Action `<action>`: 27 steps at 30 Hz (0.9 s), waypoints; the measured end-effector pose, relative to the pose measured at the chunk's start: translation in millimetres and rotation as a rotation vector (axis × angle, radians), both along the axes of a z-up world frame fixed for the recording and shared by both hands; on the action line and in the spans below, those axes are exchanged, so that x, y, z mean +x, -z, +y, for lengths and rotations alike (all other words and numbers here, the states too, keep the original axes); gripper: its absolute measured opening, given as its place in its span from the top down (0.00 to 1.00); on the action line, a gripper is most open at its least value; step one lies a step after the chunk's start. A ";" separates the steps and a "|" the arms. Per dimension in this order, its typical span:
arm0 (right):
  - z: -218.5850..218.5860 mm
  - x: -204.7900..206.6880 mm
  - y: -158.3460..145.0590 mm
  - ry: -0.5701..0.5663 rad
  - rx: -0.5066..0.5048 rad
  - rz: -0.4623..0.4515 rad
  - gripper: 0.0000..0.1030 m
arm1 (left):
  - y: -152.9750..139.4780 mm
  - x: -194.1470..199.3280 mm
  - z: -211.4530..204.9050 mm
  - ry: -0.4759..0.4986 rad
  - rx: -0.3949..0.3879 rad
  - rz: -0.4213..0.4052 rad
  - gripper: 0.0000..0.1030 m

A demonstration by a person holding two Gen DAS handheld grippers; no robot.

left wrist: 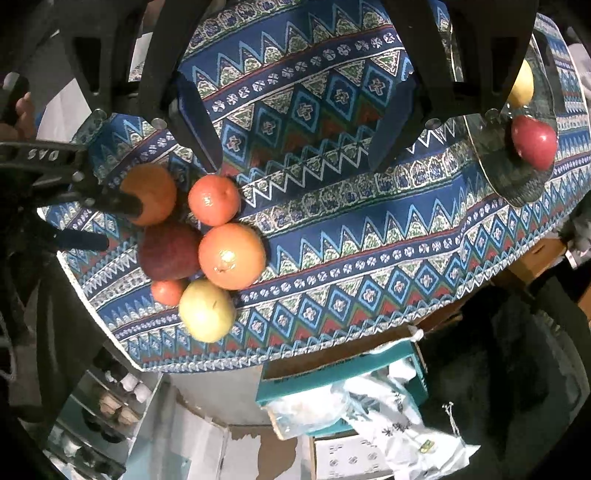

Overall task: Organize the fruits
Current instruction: 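Grasp a dark orange with the left tool while the right tool grasps the large orange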

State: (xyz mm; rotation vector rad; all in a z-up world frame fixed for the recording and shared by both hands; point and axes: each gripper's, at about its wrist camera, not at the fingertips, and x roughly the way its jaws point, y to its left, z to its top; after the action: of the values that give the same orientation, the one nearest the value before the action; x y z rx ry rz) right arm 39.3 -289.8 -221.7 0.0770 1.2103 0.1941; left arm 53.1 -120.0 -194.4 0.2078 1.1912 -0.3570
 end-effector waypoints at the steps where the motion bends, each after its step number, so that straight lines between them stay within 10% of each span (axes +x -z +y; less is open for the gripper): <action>1: 0.8 0.6 5.6 -0.001 0.000 0.013 0.24 | 2.8 0.6 0.7 -0.005 0.001 0.007 0.20; 16: 10.6 7.1 58.7 -0.033 -0.011 0.135 0.33 | 35.4 6.0 -3.5 -0.023 0.004 0.085 0.20; 27: 1.4 -2.2 39.0 -0.001 -0.029 0.079 0.36 | 38.2 17.0 -36.1 -0.035 -0.083 0.122 0.20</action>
State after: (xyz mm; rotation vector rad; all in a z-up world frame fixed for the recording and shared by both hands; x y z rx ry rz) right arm 37.1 -288.4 -260.7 0.0596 1.2920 0.1754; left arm 70.1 -156.1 -232.6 0.0936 1.2955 -0.3922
